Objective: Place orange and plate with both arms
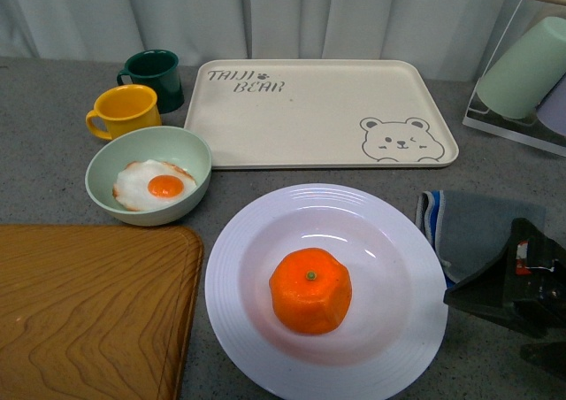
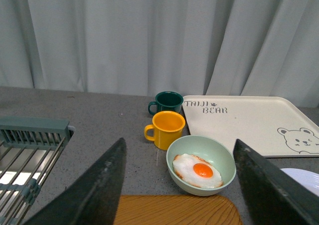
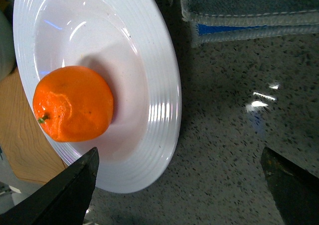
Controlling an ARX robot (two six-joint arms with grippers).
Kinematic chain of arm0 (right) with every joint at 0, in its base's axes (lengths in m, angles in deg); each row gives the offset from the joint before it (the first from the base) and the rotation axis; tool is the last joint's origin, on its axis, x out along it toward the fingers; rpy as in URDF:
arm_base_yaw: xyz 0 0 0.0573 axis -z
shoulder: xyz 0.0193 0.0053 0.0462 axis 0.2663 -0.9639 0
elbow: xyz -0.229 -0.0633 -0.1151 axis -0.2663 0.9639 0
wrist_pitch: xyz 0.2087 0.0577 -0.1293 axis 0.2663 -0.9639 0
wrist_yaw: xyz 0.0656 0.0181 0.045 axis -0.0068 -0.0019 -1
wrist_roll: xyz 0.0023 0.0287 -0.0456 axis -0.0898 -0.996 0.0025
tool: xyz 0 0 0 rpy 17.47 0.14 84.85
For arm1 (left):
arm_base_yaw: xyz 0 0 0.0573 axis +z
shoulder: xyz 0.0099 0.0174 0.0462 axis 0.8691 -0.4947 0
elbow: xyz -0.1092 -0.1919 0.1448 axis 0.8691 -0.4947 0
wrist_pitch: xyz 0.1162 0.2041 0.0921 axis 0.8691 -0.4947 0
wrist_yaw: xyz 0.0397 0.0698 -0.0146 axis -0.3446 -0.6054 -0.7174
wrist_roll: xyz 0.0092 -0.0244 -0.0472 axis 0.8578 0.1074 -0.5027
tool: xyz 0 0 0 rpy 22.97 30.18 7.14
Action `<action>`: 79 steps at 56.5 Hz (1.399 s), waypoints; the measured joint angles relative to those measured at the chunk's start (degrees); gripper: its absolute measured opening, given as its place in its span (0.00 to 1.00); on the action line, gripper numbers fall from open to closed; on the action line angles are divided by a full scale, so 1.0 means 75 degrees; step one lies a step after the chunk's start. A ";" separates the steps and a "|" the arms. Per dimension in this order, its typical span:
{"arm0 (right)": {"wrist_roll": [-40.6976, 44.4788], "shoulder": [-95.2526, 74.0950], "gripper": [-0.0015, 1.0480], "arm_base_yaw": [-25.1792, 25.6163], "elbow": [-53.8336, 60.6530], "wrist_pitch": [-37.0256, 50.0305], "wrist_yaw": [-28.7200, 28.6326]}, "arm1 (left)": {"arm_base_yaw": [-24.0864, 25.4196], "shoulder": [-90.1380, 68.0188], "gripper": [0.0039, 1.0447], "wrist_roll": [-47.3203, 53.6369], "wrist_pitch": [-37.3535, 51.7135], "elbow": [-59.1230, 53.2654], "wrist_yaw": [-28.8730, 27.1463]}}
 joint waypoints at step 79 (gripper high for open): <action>-0.1830 -0.1271 0.01 0.0041 -0.0991 0.3010 -0.1903 | 0.0000 0.0003 0.94 0.0017 0.0000 0.0000 0.0000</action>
